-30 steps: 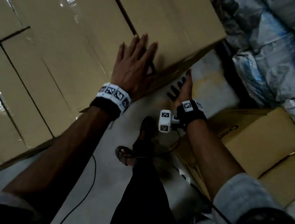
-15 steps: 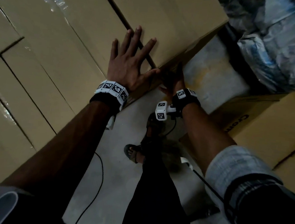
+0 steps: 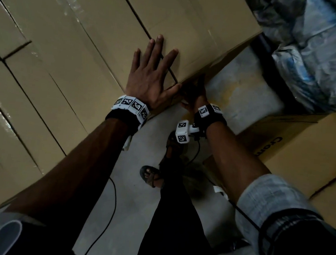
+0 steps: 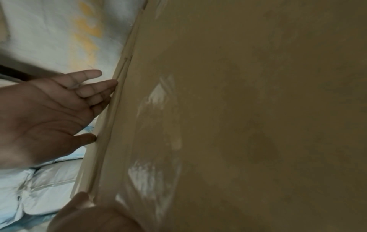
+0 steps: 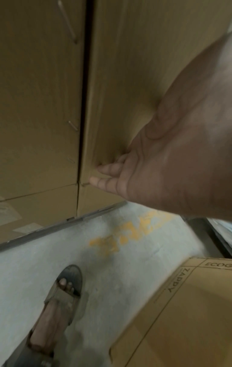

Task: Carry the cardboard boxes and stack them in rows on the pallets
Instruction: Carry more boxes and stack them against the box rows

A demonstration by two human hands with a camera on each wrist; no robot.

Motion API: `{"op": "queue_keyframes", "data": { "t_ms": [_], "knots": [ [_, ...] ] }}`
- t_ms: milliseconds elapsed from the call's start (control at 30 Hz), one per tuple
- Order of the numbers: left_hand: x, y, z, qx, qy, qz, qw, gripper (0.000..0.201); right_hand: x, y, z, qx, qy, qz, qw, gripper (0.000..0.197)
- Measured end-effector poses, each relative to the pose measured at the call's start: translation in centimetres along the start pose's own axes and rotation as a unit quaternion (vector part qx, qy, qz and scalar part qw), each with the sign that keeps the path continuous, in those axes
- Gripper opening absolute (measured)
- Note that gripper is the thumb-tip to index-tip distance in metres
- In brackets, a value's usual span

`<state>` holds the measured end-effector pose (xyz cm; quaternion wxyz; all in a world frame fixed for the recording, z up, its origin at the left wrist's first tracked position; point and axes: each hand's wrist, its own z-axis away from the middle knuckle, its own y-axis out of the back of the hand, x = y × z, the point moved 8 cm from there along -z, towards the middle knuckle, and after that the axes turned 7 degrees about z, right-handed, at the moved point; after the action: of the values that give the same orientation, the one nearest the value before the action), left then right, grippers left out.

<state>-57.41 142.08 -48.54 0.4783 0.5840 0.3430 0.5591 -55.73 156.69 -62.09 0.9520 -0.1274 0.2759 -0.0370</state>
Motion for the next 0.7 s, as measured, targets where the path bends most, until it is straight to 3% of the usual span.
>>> {"op": "queue_keyframes", "data": {
  "t_ms": [333, 467, 600, 700],
  "knots": [
    [0.2, -0.1, -0.1, -0.001, -0.002, 0.019, 1.0, 0.086, 0.7, 1.0, 0.4, 0.069, -0.025, 0.033, 0.997, 0.072],
    [-0.2, 0.8, 0.5, -0.037, 0.008, 0.016, 0.999, 0.084, 0.3, 1.2, 5.4, 0.142, -0.015, 0.021, 0.99, 0.048],
    [0.0, 3.0, 1.4, -0.147, 0.049, 0.118, 0.981, 0.089, -3.9, 0.7, 13.4, 0.226, 0.092, 0.023, 0.97, 0.042],
    [0.5, 7.3, 3.8, -0.163, 0.071, 0.246, 0.953, 0.094, -7.6, -2.3, 19.1, 0.227, 0.19, 0.11, 0.949, 0.031]
  ]
}}
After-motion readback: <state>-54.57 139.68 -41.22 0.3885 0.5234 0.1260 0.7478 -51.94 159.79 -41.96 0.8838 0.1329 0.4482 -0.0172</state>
